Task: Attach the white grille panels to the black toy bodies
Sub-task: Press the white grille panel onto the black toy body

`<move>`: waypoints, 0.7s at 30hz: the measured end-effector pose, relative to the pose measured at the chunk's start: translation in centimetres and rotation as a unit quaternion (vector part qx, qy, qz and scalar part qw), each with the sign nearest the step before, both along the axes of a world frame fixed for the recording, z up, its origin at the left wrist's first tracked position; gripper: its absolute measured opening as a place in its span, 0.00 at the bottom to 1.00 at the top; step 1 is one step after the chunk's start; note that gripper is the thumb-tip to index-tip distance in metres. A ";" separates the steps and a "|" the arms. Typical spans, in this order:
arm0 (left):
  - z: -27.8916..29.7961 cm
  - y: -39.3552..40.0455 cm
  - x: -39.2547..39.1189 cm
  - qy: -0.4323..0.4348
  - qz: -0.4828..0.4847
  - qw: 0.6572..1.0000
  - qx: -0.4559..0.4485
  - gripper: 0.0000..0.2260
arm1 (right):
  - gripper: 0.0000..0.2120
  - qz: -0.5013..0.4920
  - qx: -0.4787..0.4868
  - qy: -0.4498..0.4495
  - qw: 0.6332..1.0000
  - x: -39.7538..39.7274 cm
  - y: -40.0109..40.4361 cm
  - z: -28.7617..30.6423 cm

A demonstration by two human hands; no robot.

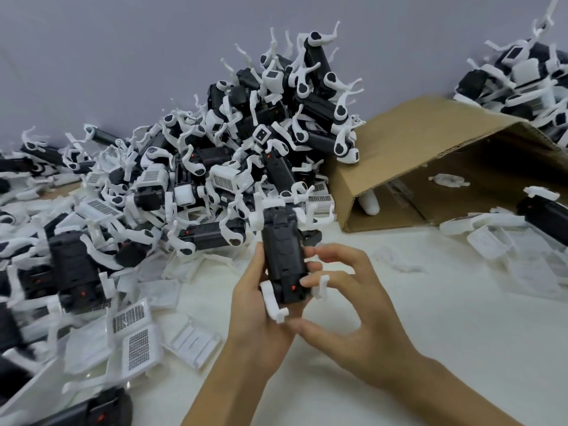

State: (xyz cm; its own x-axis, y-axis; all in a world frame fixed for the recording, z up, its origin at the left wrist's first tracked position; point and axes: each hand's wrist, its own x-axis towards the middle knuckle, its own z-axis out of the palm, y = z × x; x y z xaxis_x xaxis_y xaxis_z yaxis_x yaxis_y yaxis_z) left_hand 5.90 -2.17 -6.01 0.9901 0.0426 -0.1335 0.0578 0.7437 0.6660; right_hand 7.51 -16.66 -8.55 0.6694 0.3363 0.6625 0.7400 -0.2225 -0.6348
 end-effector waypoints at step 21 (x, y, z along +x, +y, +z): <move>-0.8 -0.7 -0.1 0.007 -0.063 0.997 -0.038 0.25 | 0.08 -0.009 0.052 0.029 0.998 -0.7 0.3 0.4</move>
State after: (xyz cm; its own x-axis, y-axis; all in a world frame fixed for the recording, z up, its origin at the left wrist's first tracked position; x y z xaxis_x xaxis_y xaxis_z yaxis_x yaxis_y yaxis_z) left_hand 5.77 -2.90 -6.82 0.9850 -0.0928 -0.1457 0.1630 0.7781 0.6066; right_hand 6.80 -16.38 -8.10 0.7132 0.2548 0.6530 0.6975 -0.1654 -0.6972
